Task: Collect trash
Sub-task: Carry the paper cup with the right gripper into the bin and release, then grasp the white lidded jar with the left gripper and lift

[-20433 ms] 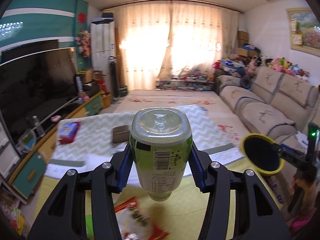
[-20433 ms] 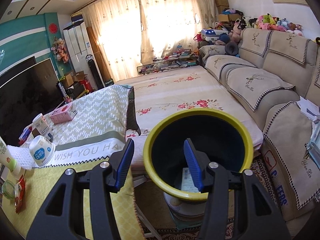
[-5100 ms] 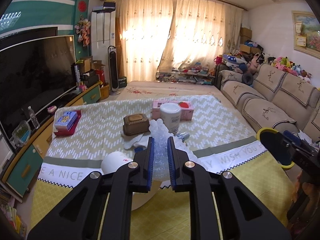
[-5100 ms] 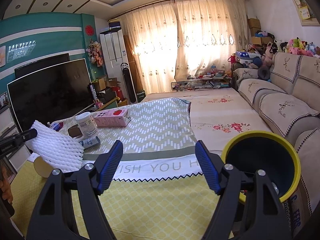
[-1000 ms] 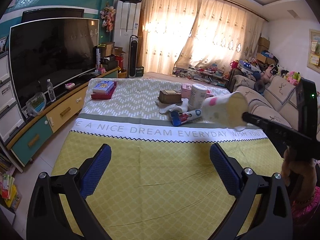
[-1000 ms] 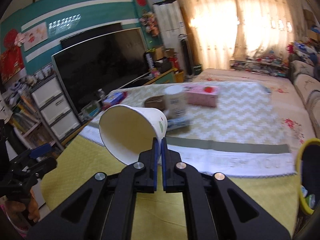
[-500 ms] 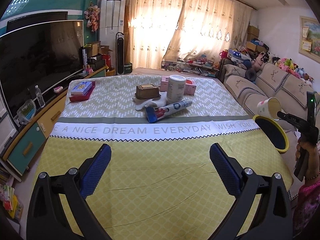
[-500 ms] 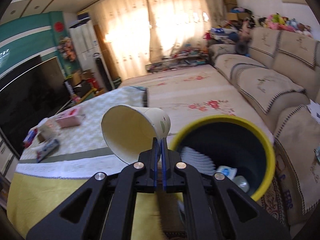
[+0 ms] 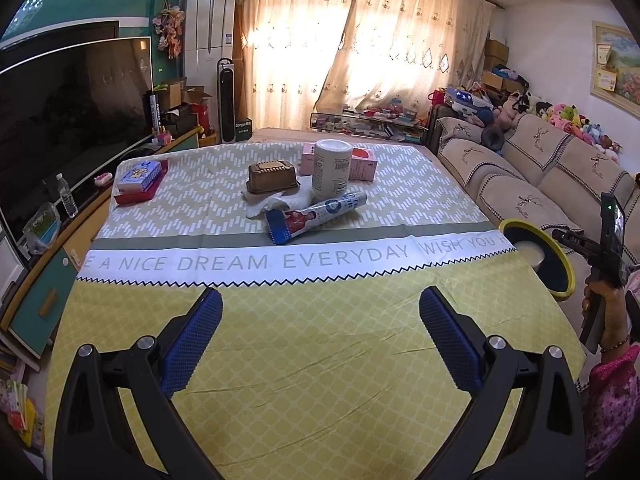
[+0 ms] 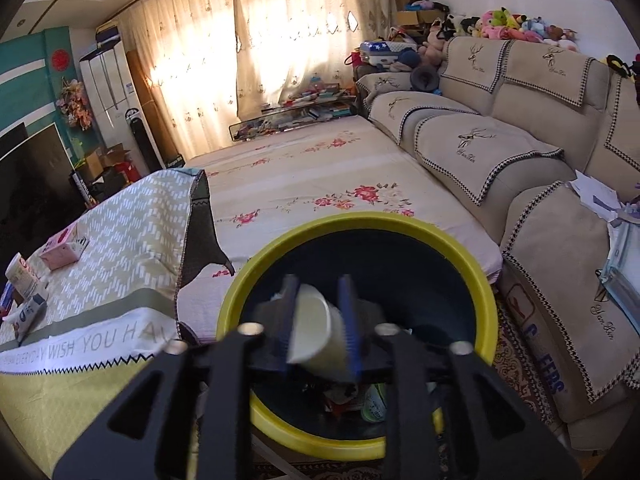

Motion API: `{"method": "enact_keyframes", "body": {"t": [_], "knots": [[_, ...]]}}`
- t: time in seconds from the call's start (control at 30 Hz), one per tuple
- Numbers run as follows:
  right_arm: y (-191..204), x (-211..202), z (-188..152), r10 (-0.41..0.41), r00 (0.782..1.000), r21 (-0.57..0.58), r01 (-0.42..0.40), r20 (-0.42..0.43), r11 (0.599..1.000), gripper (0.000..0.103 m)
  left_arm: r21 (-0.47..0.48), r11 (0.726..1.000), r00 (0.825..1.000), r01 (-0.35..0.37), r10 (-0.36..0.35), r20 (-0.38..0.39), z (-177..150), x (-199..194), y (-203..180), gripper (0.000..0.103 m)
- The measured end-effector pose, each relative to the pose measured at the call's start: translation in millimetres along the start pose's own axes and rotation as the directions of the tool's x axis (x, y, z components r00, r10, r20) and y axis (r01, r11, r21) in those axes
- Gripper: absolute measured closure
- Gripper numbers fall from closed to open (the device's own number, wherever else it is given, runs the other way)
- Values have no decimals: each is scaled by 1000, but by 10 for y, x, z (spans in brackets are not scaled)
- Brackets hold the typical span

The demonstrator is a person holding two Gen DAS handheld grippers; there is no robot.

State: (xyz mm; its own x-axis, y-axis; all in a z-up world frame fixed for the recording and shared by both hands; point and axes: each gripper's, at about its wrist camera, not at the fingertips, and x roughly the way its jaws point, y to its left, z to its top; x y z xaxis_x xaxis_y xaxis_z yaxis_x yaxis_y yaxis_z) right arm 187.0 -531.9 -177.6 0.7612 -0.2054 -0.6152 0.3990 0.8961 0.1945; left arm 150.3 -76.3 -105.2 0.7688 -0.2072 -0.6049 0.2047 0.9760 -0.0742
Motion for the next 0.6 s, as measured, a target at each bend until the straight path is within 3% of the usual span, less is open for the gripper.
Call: {"method": "enact_keyframes", "body": {"t": [0.13, 0.23, 0.43, 0.6], "knots": [[108, -147, 43, 11, 999, -6, -11, 39, 1000, 67, 13, 1000, 1000, 15, -15, -7, 71, 119, -1, 6], [381, -338, 46, 98, 992, -30, -96, 76, 995, 66, 29, 999, 999, 29, -29, -17, 166, 235, 0, 6], [1090, -581, -144, 294, 951, -121, -283, 94, 952, 61, 57, 997, 998, 51, -50, -24, 399, 477, -54, 6], [1469, -693, -309, 362, 926, -194, -339, 102, 921, 57, 69, 995, 998, 65, -64, -20, 637, 719, -123, 6]]}}
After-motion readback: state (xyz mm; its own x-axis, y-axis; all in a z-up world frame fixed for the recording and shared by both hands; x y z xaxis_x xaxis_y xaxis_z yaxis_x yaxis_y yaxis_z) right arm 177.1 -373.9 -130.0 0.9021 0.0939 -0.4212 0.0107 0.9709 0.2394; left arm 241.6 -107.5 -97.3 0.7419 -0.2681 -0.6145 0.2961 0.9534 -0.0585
